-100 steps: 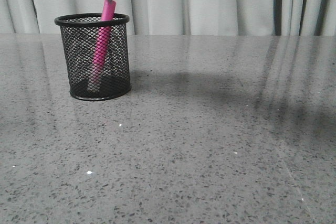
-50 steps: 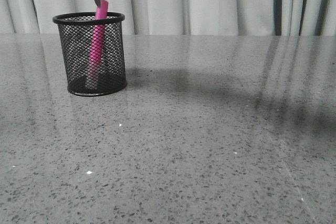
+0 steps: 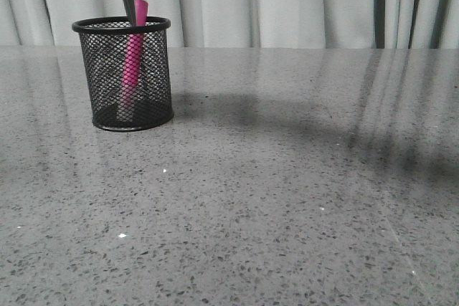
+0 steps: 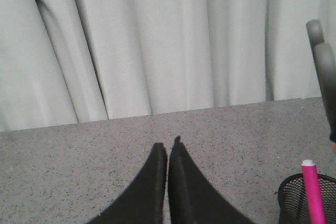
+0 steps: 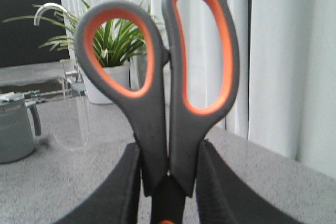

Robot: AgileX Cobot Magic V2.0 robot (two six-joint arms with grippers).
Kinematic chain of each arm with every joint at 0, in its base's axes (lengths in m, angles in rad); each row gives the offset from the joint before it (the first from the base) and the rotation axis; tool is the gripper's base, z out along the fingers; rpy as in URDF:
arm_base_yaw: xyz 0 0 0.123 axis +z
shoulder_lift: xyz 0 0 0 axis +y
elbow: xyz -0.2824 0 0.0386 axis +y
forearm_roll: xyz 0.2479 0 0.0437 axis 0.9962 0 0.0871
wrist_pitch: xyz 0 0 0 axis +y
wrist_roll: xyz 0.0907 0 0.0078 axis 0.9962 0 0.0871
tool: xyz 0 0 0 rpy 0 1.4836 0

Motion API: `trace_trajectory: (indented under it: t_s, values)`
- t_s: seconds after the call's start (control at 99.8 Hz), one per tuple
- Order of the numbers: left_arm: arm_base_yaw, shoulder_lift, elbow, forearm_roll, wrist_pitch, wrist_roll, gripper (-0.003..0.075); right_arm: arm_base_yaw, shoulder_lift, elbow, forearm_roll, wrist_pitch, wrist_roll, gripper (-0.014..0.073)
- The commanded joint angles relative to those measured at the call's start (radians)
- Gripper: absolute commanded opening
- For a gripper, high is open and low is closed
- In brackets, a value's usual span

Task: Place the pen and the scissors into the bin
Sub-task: 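Lift the scissors with the right gripper and carry them above the cup, then lower the scissors blades-first into the cup and open the right gripper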

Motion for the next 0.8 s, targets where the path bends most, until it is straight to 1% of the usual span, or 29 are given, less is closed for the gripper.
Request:
trace_trajectory:
  t_s: [0.0,0.381,0.791]
  values:
    - [0.001,-0.004,-0.027,-0.018,-0.074,-0.010,-0.0022,-0.006,-0.025,-0.034,0.029,-0.078,-0.013,-0.0075]
    - [0.001,-0.004,-0.027,-0.018,-0.074,-0.010,-0.0022,-0.010,-0.006,-0.030,0.027,0.024,-0.013,-0.0076]
    - [0.001,-0.004,-0.027,-0.018,-0.074,-0.010,-0.0022,-0.010,0.033,-0.030,0.027,0.022,-0.013,-0.0075]
